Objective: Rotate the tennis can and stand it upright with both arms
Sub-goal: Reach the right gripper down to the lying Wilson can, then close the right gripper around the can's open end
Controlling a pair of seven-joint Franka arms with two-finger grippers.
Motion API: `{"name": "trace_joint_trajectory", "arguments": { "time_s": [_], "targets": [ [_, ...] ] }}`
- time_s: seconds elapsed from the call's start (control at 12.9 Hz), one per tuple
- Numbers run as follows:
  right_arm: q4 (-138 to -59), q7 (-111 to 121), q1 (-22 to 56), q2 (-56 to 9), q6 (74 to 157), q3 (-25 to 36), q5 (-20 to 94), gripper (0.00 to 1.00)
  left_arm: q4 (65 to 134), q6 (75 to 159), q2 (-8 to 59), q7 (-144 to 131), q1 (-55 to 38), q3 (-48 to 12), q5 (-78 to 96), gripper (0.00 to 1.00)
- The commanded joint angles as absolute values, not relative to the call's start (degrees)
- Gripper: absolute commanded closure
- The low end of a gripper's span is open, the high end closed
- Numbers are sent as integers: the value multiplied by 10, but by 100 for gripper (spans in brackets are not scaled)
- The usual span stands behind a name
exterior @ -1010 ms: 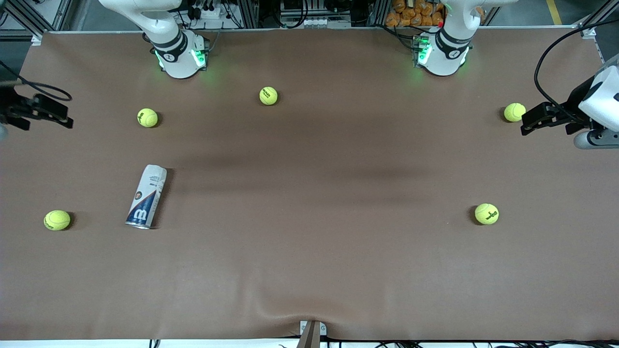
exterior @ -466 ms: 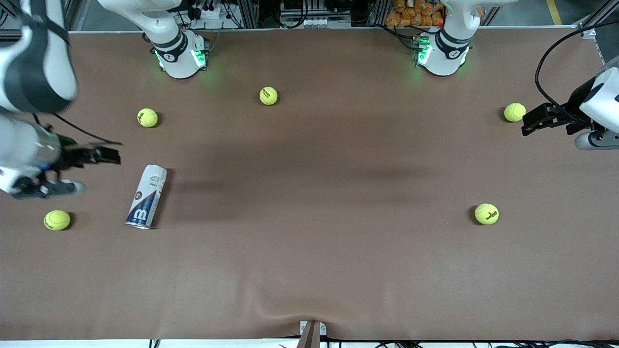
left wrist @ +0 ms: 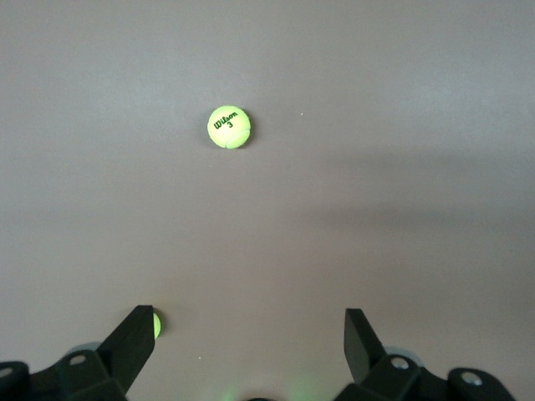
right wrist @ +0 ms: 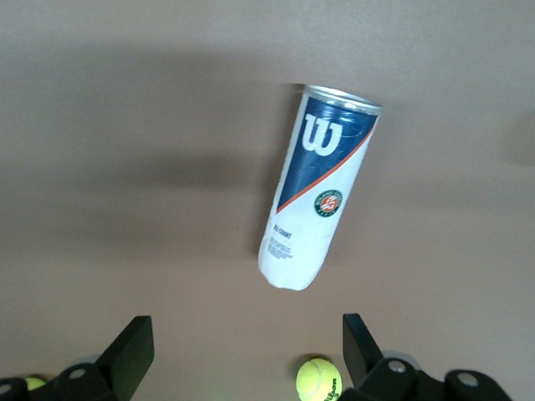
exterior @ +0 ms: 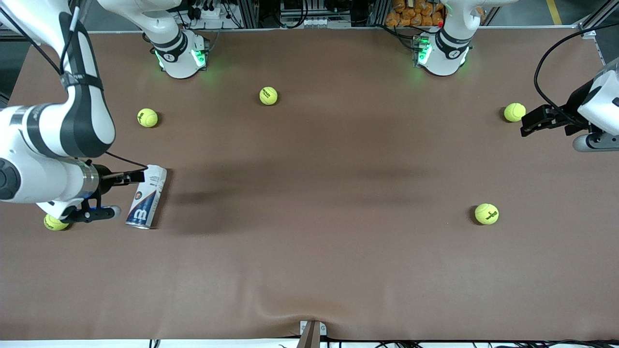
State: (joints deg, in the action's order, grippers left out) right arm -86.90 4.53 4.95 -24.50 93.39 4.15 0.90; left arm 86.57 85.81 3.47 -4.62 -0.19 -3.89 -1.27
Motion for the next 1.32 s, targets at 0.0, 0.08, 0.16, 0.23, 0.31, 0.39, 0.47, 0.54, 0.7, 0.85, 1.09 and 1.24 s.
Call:
{"name": "trace_joint_trajectory", "arguments": {
  "time_s": [0.0,0.08,0.16,0.23,0.31,0.39,0.47,0.54,0.7,0.85,1.09,1.24],
  "targets": [
    [-903,44,26,-257,982,40,16,0,867,856,34,-49,2,-43,-18,0],
    [-914,44,27,-257,997,40,16,0,867,856,36,-49,2,-43,-18,0],
    [-930,44,31,-258,1022,40,15,0,867,857,36,-49,2,-43,-18,0],
    [-954,44,38,-258,1060,40,14,0,866,859,37,-48,2,-43,-17,0],
    [-988,44,41,-256,1103,40,14,0,865,862,37,-49,2,-43,-17,0],
    [-1011,44,40,-252,1135,40,15,0,865,862,37,-49,1,-43,-17,0],
    [-1019,44,40,-253,1145,40,15,0,866,862,38,-49,1,-43,-17,0],
    [-1020,44,39,-257,1146,40,15,0,867,862,37,-48,2,-43,-17,0],
    [-1026,44,32,-268,1162,40,15,0,865,865,37,-48,2,-43,-17,0],
    [-1060,43,28,-265,1228,40,15,0,865,865,36,-46,10,-41,-17,0],
    [-1072,43,22,-271,1252,41,14,0,865,865,37,-45,10,-41,-17,0],
    [-1072,43,18,-280,1255,41,14,0,865,865,37,-43,10,-41,-17,0]
  ]
}}
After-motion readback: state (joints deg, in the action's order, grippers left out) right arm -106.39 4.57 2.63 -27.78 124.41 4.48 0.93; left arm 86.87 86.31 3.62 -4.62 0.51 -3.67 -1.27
